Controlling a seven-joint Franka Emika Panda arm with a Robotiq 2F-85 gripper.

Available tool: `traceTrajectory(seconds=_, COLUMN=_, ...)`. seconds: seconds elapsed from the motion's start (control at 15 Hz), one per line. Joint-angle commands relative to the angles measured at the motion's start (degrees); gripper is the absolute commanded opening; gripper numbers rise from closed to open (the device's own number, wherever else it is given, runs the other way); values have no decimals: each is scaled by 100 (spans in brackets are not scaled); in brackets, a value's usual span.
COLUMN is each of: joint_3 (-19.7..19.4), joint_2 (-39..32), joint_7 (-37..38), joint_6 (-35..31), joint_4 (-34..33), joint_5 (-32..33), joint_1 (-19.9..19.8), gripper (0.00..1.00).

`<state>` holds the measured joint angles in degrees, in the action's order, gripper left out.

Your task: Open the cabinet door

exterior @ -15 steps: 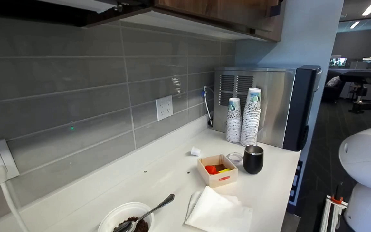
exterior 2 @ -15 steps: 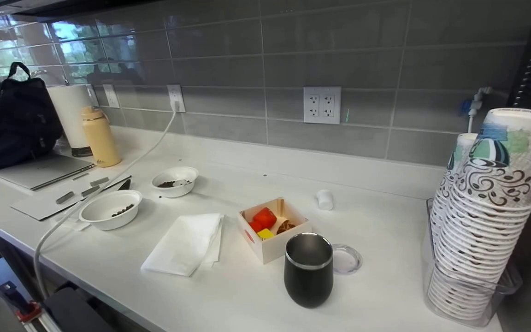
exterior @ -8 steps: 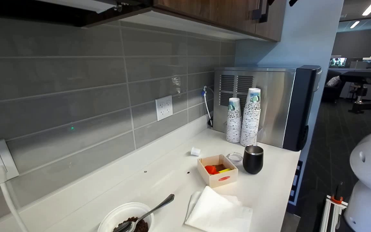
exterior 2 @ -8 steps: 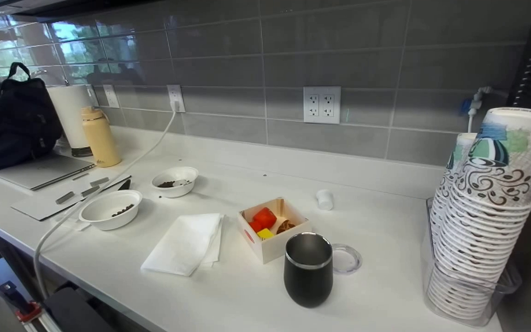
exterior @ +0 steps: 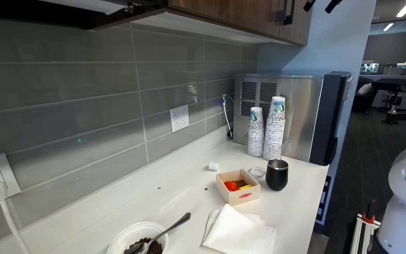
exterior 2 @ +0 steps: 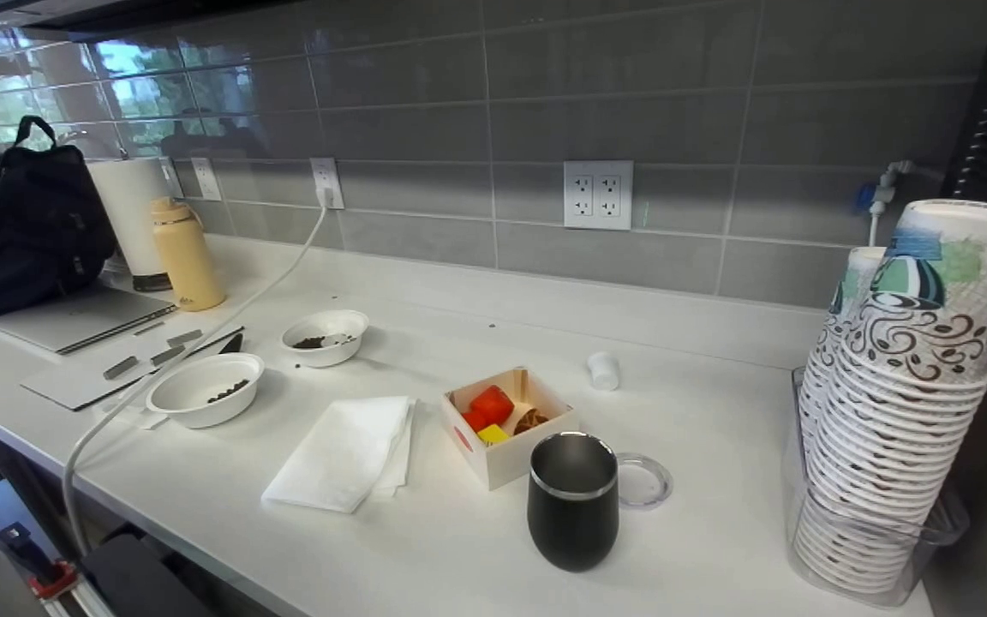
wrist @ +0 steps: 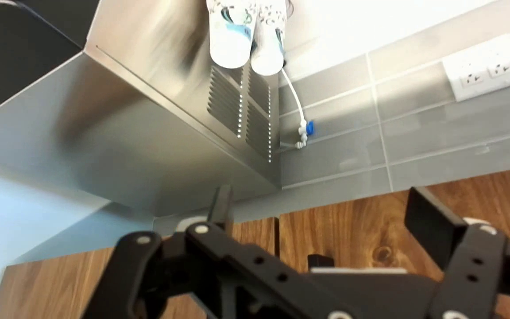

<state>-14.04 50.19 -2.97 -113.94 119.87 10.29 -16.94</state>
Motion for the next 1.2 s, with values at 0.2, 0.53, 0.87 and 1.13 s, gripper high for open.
traceTrajectory(seconds=0.2, joint_3=135, joint_2=178, joint_7=-400, joint_6=1628, joint_4=-145, joint_5=111, joint_1=232, gripper=100)
traceTrajectory(seconds=0.53, joint_3=-67, joint_2=210, joint_7=-1159, joint_6=2607, joint_4=-72, joint_5=35, joint_1=744, gripper=100)
traceTrajectory(seconds=0.87, joint_3=-332, joint_2=341, joint_7=-1965, joint_6=3402, joint_4=156, joint_5=65, joint_1=1158, gripper=100)
traceTrajectory(seconds=1.13, joint_3=-326, joint_2=478, joint_7=-2307, joint_6=3788, joint_4=453, joint_5=33, joint_1=1410, gripper=100)
